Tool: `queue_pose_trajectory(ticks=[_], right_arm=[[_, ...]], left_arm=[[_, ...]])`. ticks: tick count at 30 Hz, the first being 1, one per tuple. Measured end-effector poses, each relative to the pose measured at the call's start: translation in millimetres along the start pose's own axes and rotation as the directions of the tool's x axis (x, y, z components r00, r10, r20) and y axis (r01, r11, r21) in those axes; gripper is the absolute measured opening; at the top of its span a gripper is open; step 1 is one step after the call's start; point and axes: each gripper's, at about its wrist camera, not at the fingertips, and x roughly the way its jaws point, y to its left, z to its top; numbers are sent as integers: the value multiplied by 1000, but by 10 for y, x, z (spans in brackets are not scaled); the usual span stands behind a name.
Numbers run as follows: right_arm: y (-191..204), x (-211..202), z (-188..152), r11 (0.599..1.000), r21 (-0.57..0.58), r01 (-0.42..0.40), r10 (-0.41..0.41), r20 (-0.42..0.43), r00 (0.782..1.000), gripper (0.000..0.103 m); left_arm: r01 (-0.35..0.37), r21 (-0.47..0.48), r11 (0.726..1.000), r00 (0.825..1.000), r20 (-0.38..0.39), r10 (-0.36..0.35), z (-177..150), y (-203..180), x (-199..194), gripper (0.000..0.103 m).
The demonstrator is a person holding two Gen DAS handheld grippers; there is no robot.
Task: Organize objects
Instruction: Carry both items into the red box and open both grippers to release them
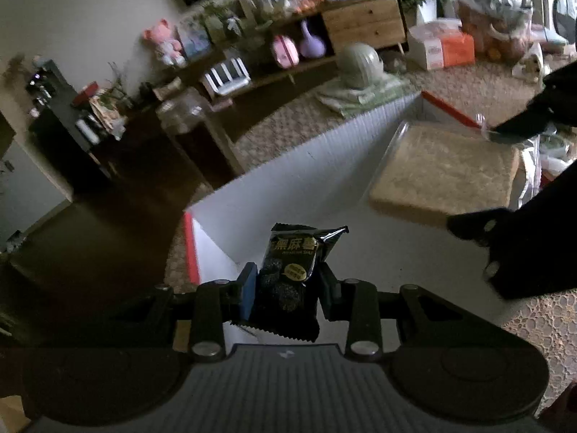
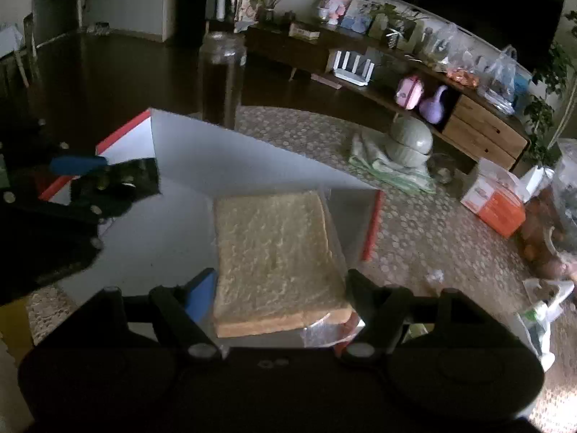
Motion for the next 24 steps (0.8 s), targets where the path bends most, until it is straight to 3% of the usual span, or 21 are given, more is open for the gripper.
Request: queue_pose_trajectory(ticks=[3,11,20,22,24], right_arm=[[51,127,52,998,-14,-60,59,-32,998,76],[166,463,45,997,-42,-66,60,-140,988,76],[199,516,23,997,-40,-71,63,-166,984,76],[204,510,17,997,-43,-69,61,-165,984,76],[197,497,12,997,-37,-73,66,-162,985,76]], left_arm=[[28,12,1000,999,-45,-27,50,11,184,34],[100,5,995,983,-157,-98,141,49,536,34],[124,18,992,966,-228,-117,118,45,688,37],[119,9,993,968,-223,-114,122,61,676,40],[114,4,993,971,-213,-110,110,72,644,56]])
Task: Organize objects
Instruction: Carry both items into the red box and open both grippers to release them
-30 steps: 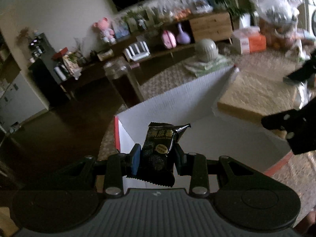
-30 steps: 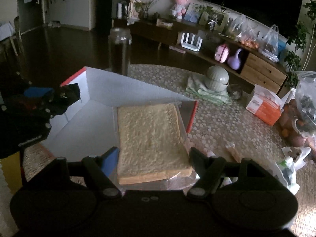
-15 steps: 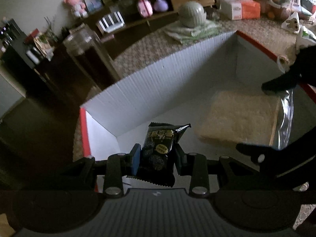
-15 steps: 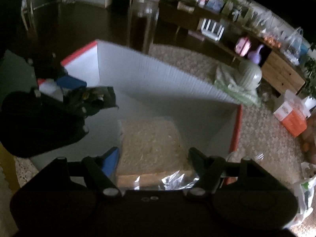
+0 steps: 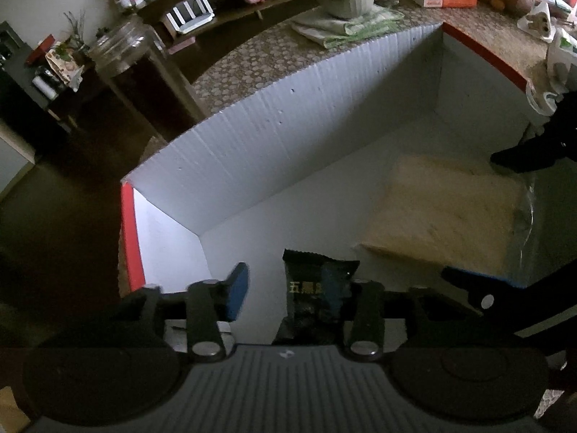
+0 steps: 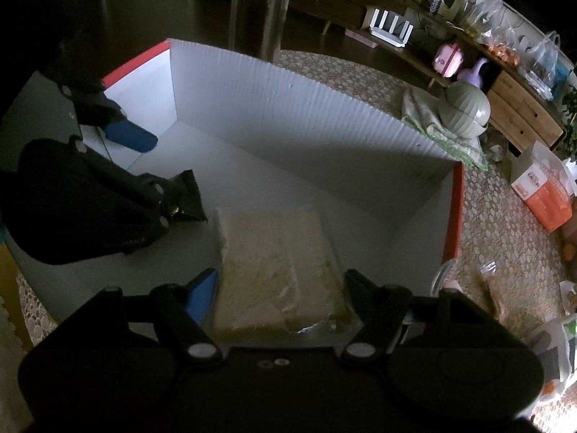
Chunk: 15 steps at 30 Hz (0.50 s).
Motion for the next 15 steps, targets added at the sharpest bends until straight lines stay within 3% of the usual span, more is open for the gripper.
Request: queue_pose_trajectory(ticks=[2,15], right_arm=[[7,-10,6,1000,1,3,-3,8,1000,78],[-109,-628,-201,998,30,-62,58,127,990,83]], left_arm=[[-8,-6,1000,1000,19,8,-21,4,-51,64],[15,-92,996,992,130,-3,-100,19,-594,64]])
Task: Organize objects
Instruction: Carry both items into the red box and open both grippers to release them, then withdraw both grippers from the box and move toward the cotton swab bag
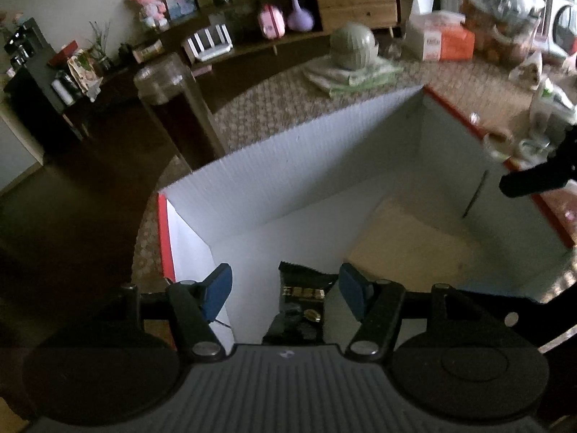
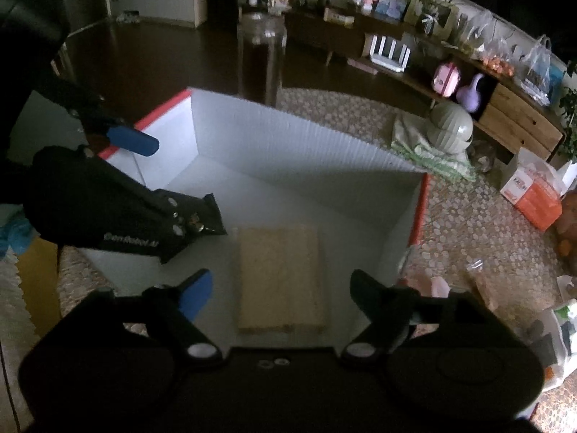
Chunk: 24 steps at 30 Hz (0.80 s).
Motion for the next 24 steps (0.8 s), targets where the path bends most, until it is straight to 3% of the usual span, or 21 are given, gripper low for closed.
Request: queue_pose_trajectory(ticks=[10,13,22,24], right_arm=[[-102,-530,-237,1000,20,-16,14,81,997,83],[-145,-688,-317,999,35,-31,27,107,994,83],[-369,-1081,-641,997,62,-37,27,160,987,85],[-452,-1165,-724,996,78,-35,21,171,985,86]], left_arm=[[13,-26,1000,993,115,-10,-49,-225,-518,65],[13,-13,1000,989,145,-11,-88,-322,-658,72],[42,-12,999,972,234,-38,-162,-653,-1066,73],[43,0,999,966,255,-42,-173,-760,-1152,77]])
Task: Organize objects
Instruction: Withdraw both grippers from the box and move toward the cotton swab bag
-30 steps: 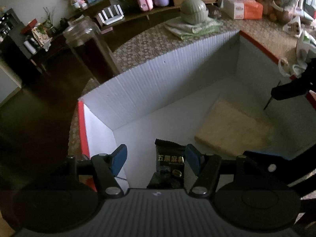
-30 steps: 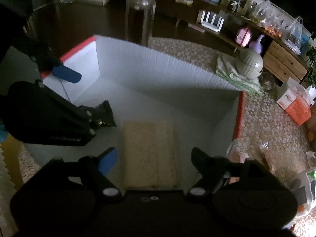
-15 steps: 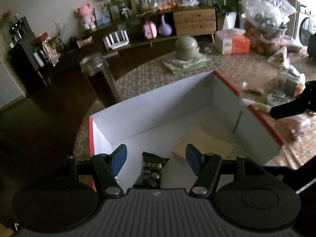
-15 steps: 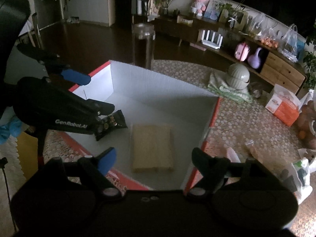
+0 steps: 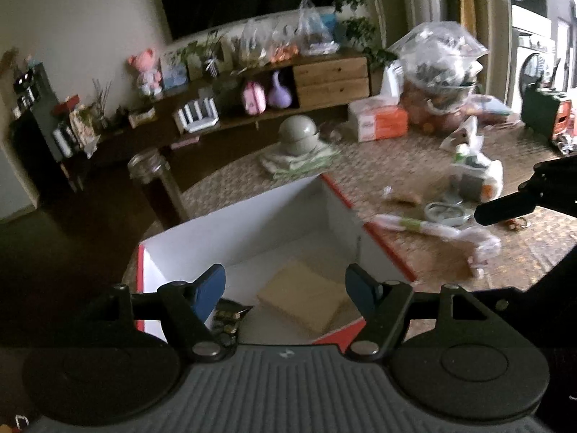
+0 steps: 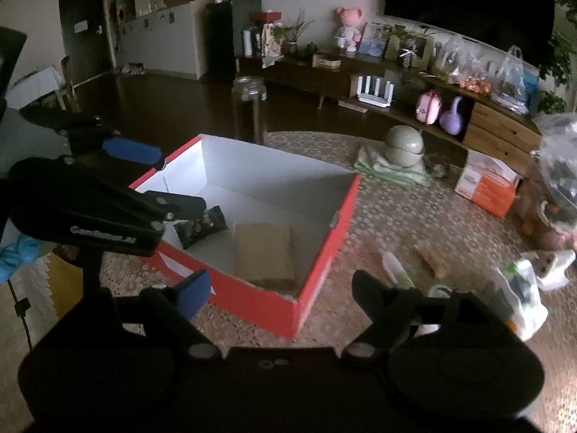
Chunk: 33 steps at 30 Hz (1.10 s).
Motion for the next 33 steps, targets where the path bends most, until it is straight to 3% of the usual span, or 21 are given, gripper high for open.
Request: queue_pose_trajectory(ticks=[5,14,19,22,33], right_arm=[[-203,-215,-195,999,39,17,-18,23,1000,90],[-631,-575,-710,992,115,52,-59,65,996,100],[-890,-725,-1056,986,150,79,-88,53,995,103],[-1053,-793,-1224,978,190,92,-101,39,994,103],[-1601,-872,-1496,944,247,220,-234,27,972,103]], left_arm=[[5,27,1000,998,69,-7,11,-300,-180,82],[75,7,997,992,97,-75,-51,-781,-275,86],[137,-10,991,986,94,-135,-111,-1045,-208,90],[152,-16,988,984,101,-149,-163,-1209,-139,103],[176,-17,984,982,74,-174,-259,-1714,241,103]])
